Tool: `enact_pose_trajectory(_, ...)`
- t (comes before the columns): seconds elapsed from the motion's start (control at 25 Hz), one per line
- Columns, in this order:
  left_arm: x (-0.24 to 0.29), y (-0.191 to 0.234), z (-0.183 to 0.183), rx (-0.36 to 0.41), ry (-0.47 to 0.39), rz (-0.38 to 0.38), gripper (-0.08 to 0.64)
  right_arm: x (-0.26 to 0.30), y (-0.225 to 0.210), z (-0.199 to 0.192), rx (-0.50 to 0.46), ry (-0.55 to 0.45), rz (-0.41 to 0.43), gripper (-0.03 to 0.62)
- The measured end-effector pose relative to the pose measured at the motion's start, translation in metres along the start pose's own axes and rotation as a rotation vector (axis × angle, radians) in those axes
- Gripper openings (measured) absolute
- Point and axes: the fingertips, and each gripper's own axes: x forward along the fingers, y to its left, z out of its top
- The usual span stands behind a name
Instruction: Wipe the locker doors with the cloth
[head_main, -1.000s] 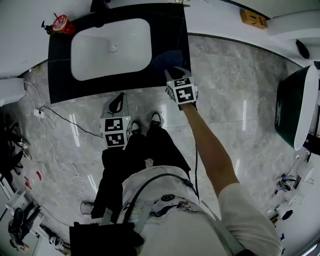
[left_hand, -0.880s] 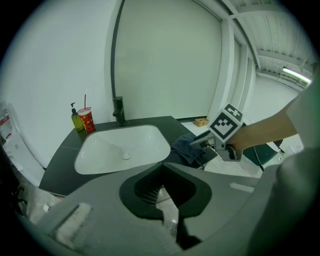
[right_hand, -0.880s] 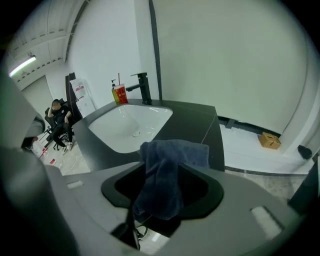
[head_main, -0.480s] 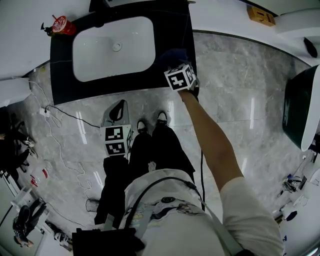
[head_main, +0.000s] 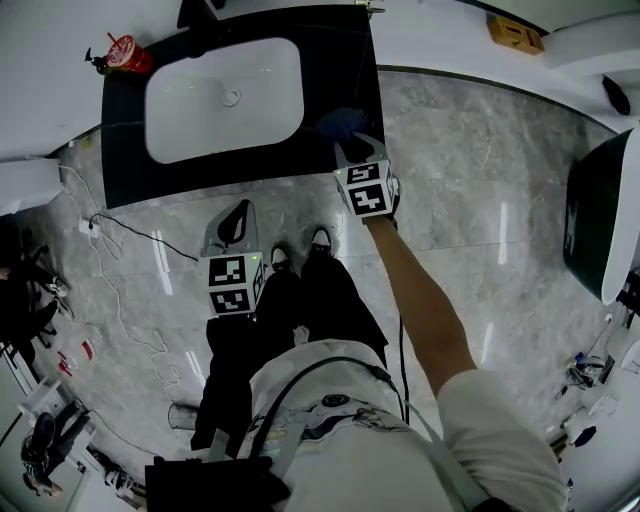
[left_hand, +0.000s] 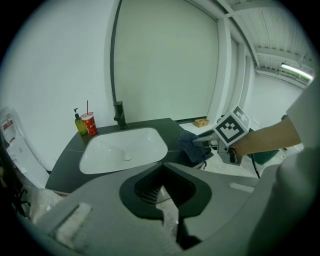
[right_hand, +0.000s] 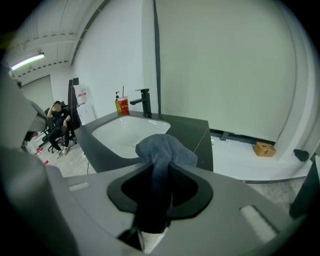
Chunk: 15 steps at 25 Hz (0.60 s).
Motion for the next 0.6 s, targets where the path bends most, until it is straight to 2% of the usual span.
enact_pose_trajectory(0.2, -0.018, -0.005, 0.002, 0.006, -0.039, -0.001, 0.000, -0.050, 0.010, 0.006, 0.019, -0.089, -0.013, 0.097)
enact_pose_trajectory(0.6, -0.081, -0.006, -0.044, 0.005, -0.115, -0.003, 0.000, -0.148, 0.050, -0.021, 0.041, -0.225, -0.101, 0.097)
